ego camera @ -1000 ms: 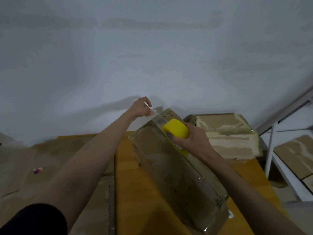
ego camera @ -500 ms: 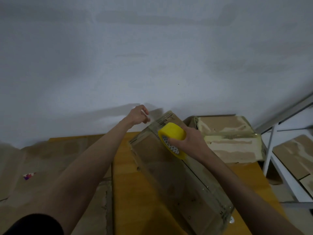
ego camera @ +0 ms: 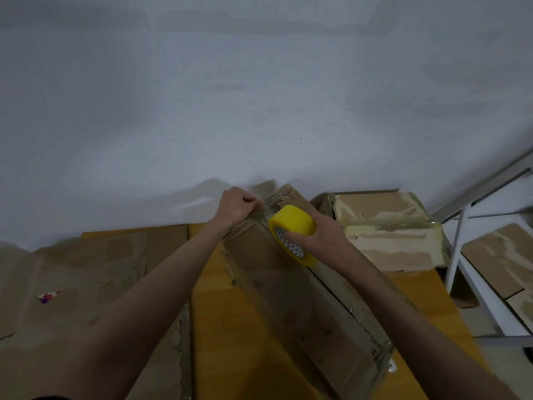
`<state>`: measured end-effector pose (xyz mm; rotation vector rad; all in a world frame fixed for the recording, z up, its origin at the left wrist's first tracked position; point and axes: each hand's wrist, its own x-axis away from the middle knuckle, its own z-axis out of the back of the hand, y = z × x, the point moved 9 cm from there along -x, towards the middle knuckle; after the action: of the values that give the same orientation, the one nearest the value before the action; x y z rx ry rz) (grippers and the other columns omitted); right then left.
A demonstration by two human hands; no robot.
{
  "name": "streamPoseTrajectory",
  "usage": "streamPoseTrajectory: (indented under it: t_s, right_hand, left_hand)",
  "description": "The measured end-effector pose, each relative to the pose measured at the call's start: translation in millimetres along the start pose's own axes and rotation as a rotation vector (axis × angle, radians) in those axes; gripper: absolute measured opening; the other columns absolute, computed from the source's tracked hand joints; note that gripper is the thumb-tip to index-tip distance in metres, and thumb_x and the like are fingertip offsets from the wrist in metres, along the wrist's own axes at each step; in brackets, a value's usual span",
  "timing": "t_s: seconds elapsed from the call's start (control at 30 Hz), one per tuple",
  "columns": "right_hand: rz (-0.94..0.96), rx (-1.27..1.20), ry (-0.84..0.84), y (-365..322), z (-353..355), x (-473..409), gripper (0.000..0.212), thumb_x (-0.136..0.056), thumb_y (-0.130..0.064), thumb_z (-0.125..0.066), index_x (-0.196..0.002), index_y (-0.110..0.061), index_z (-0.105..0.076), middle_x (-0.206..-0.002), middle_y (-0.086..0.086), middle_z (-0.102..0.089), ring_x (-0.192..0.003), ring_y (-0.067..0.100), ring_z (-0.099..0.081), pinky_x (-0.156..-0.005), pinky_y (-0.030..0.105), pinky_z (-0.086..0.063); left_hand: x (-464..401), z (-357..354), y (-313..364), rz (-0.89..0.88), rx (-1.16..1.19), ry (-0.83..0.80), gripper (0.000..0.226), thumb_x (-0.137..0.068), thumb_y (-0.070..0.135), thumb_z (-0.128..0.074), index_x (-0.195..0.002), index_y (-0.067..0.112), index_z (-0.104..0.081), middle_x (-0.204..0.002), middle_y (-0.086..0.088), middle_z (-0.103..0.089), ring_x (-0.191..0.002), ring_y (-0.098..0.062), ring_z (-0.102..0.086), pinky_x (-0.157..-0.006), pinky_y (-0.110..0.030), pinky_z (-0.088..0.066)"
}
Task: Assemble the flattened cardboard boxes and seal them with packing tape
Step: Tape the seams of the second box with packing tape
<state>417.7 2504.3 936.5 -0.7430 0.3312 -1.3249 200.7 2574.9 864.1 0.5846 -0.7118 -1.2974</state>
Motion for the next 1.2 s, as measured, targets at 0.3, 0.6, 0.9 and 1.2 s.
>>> streamPoseTrajectory:
  t_s: [0.3, 0.6, 0.9, 1.2]
  right_hand:
    - [0.005, 0.079, 0.030, 0, 4, 20, 0.068, -0.079, -0.041, -0.077, -0.134, -0.023, -0.042, -0.116, 0.004, -0.061, -0.095, 0.024, -0.062, -0.076, 0.049, -0.055]
    - [-0.024, 0.150, -0.015, 5, 68, 75, 0.057, -0.077, -0.045, -0.078, -0.122, -0.028, -0.046, -0.082, 0.000, -0.057, -0.065, 0.017, -0.057, -0.048, 0.037, -0.040]
    - [0.021, 0.113, 0.058, 4, 78, 104, 0.056, -0.079, -0.034, -0.079, -0.125, -0.024, -0.048, -0.094, -0.005, -0.051, -0.077, 0.016, -0.053, -0.057, 0.031, -0.046]
    - [0.043, 0.114, 0.055, -3, 69, 110, 0.060, -0.077, -0.034, -0.080, -0.126, -0.028, -0.046, -0.090, -0.007, -0.052, -0.075, 0.016, -0.057, -0.062, 0.041, -0.051]
  left_hand:
    - [9, -2, 3, 0.006, -0.064, 0.111, 0.016, -0.094, 0.011, -0.067, -0.091, 0.003, -0.080, -0.094, -0.012, -0.077, -0.062, -0.003, -0.061, -0.047, -0.004, -0.037]
    - [9, -3, 2, 0.028, -0.072, 0.126, 0.017, -0.093, 0.006, -0.065, -0.085, 0.006, -0.080, -0.082, -0.008, -0.074, -0.079, -0.022, -0.069, -0.076, -0.027, -0.052]
    - [37, -6, 23, -0.250, -0.254, 0.057, 0.026, -0.103, 0.015, -0.050, -0.109, 0.010, -0.075, -0.111, -0.007, -0.072, -0.101, -0.027, -0.066, -0.089, -0.032, -0.048]
    - [82, -39, 9, -0.543, -0.789, -0.243, 0.078, -0.093, 0.061, 0.005, -0.159, 0.019, 0.005, -0.165, 0.004, 0.010, -0.152, -0.008, 0.002, -0.123, -0.027, 0.000]
